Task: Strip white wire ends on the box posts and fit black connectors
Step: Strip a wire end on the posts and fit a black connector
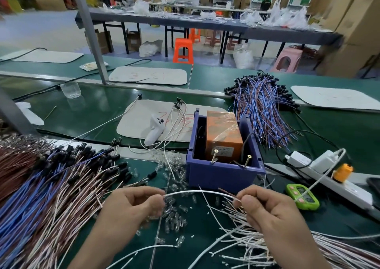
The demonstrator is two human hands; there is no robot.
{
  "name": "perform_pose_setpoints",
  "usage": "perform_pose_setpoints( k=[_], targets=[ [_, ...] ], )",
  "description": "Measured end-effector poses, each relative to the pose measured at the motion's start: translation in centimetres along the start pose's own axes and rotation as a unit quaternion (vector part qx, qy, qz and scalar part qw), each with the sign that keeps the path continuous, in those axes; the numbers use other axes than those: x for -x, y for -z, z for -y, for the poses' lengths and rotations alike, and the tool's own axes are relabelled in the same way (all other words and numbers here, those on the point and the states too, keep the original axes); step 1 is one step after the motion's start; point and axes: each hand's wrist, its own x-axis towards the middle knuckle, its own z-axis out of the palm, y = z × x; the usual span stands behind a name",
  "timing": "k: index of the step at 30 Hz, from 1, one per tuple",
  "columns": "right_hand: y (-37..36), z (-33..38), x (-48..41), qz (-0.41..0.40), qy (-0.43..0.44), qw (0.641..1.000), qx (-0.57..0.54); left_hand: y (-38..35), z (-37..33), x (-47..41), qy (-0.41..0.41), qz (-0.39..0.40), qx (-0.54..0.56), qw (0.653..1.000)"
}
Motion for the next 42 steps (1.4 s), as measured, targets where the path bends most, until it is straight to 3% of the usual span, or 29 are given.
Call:
perform_pose_setpoints(
  k=[3,6,11,14,17,21,25,27,32,42],
  targets=[
    [0.1,0.2,-0.1,-0.005,0.009,1.0,0.018,-1.1,-0.1,0.0,-0.017,-0.114,0.106,0.988],
    [0.1,-0.1,0.1,-0.004,0.006,0.999,0.046,-1.8,-0.9,-0.1,-0.018,-0.16,0.29,0.943],
    [0.7,-0.3,1.1,0.001,-0.01,0.988,0.153,-2.0,-1.9,-0.6,0.024,-0.103,0.371,0.923],
    [0.8,0.6,1.8,0.004,-0.005,0.972,0.237,-2.5,-2.6,-0.9,0.062,-0.058,0.45,0.889],
    [1.0,1.4,2.4,-0.069,0.012,0.969,0.235,-3.2,-3.6,-1.0,0.084,-0.013,0.477,0.875],
    [2.5,2.0,2.5,-0.174,0.049,0.975,0.132,-3.9,-4.5,-0.5,0.063,-0.023,0.35,0.934],
    [3.3,1.7,1.8,-0.144,0.052,0.975,0.16,-5.5,-5.0,-0.1,0.024,-0.053,0.138,0.989],
    [3.2,1.6,1.3,-0.141,0.058,0.968,0.201,-6.7,-4.8,-0.1,-0.024,-0.07,0.006,0.997],
    [3.1,1.9,-0.2,-0.15,0.073,0.963,0.211,-8.7,-5.1,0.2,-0.16,-0.134,-0.183,0.961],
    [4.3,1.6,-2.7,-0.145,0.088,0.957,0.237,-10.2,-5.3,-1.7,-0.233,-0.22,-0.326,0.889]
  ],
)
